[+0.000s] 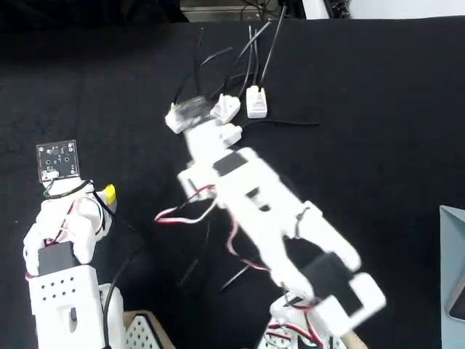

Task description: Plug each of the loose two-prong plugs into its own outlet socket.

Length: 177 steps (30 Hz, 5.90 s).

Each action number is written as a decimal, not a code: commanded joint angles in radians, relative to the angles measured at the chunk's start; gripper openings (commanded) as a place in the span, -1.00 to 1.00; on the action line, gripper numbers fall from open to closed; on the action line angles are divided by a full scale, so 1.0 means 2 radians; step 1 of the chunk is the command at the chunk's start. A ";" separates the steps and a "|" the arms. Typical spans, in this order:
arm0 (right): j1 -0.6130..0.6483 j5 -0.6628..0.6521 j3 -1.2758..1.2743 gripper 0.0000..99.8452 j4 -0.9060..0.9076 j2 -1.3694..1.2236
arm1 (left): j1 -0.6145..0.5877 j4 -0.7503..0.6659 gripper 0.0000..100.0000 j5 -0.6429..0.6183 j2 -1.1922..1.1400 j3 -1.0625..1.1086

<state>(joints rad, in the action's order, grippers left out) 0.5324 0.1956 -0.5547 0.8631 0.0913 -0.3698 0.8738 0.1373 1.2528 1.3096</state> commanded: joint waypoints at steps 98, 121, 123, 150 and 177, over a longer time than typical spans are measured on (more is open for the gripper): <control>-0.084 -0.914 -0.429 -0.63 -0.208 0.310 | 0.000 -0.055 -0.52 -0.002 0.007 0.025; -0.071 -0.663 -0.156 -0.98 -0.014 0.168 | 0.000 -0.058 -0.52 -0.002 0.007 0.026; -0.063 -0.606 -0.121 -0.98 0.027 0.155 | 0.000 -0.058 -0.52 -0.002 0.007 0.026; -0.041 -0.367 0.074 -0.78 0.123 -0.097 | 0.000 -0.058 -0.52 -0.002 0.007 0.027; -0.041 -0.393 0.132 -0.64 0.267 -0.104 | 0.000 -0.054 -0.52 -0.002 0.007 0.028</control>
<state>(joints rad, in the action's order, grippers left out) 0.4358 -0.5562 -0.2785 1.3940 -0.1158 -0.3698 0.7802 0.1373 1.2543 1.3725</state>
